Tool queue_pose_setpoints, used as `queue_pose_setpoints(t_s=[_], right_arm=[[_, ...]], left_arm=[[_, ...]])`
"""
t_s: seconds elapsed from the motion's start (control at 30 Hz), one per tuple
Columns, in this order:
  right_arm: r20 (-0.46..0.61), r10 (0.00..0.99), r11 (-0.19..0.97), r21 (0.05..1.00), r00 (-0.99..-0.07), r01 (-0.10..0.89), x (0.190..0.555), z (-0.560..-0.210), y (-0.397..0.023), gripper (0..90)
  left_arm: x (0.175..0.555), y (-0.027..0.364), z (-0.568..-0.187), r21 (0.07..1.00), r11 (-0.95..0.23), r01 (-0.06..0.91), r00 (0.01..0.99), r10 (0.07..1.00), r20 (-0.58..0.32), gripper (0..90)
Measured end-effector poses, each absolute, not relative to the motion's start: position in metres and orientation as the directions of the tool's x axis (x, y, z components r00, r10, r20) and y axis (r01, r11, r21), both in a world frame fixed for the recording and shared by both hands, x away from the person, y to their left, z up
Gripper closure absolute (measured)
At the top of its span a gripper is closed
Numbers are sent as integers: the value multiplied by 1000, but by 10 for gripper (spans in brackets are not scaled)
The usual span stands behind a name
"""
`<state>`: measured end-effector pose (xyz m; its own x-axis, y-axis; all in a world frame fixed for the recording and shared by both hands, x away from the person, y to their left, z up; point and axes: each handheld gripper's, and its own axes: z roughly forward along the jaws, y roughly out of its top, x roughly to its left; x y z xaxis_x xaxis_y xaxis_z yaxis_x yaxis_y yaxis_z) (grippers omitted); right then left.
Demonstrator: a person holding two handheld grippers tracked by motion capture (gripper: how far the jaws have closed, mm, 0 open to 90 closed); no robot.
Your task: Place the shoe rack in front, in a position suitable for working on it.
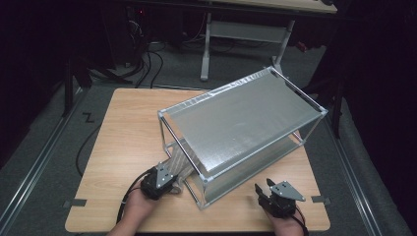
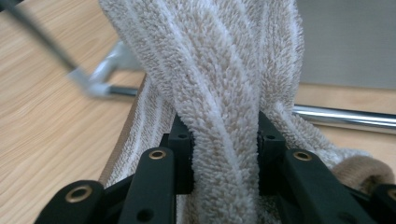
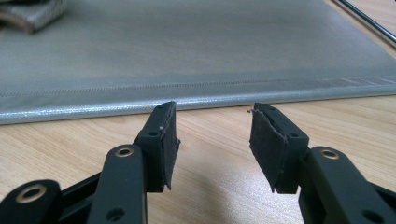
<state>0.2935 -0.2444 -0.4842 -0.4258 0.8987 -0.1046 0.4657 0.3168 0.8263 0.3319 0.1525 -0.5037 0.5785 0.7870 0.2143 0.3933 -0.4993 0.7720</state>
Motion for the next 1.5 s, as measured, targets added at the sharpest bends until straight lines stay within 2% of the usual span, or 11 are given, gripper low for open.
queue_pose_setpoints(t_s=[0.3,0.57,0.9,1.07,1.5], right_arm=[[-106,899,319,825,-426,466,293,-484,-245,507],[-111,897,322,827,-427,462,293,-484,-246,507],[-112,898,320,830,-424,458,292,-483,-247,507],[-111,900,316,833,-421,455,291,-481,-248,507],[-108,899,315,832,-423,456,292,-482,-247,506]], left_arm=[[351,183,-504,768,-443,462,469,857,213,674],[351,185,-504,774,-432,463,457,864,210,675],[324,184,-496,824,-436,362,544,817,193,679],[309,189,-487,860,-379,341,544,826,148,680],[287,208,-472,893,-341,293,513,845,155,681]])
